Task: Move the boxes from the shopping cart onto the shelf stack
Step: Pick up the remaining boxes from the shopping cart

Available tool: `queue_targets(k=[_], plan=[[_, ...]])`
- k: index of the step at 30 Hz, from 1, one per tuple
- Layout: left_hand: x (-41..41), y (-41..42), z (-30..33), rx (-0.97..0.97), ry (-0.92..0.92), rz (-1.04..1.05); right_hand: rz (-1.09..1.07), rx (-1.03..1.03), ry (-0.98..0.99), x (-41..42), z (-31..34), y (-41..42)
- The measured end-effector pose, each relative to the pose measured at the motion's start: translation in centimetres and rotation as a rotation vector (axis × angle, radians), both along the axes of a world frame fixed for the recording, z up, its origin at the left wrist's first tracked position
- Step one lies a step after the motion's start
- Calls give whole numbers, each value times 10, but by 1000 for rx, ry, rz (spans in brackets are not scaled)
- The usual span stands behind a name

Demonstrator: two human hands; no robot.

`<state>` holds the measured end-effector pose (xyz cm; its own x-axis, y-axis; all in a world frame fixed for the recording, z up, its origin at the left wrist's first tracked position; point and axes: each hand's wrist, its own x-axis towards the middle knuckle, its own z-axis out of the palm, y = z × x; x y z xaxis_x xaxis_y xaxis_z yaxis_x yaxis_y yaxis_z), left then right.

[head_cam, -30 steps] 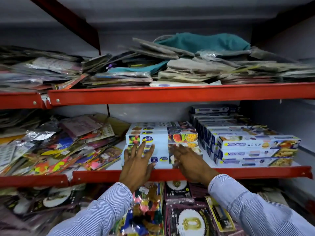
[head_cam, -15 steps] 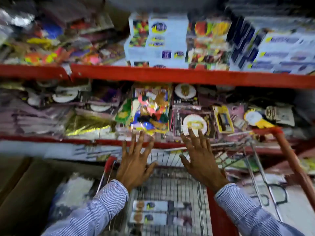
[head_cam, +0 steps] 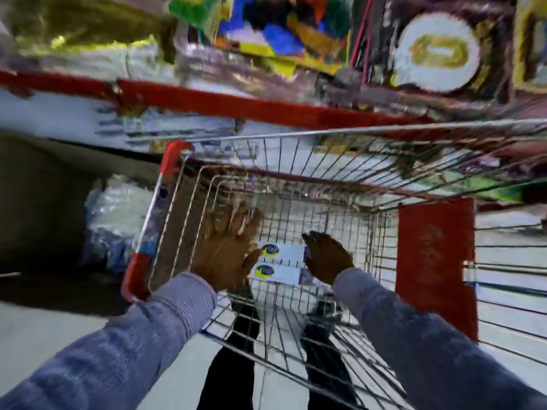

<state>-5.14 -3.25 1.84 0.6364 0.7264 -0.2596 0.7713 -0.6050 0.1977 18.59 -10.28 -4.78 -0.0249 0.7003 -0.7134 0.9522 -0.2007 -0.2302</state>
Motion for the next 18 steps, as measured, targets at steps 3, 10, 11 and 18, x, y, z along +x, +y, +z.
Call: queue_targets(k=[3,10,11,18], plan=[[-4,-4,-17,-15,41,-93,108,-40,-60,-9,-29,-3],[3,-14,-42,-56,-106,-377,198,51,-73,-2,-46,13],[7,-17,-47,-73,-97,-429,196,80,-82,2,-44,15],[41,-22,-92,-397,298,-435,27,204,-15,37,-15,25]])
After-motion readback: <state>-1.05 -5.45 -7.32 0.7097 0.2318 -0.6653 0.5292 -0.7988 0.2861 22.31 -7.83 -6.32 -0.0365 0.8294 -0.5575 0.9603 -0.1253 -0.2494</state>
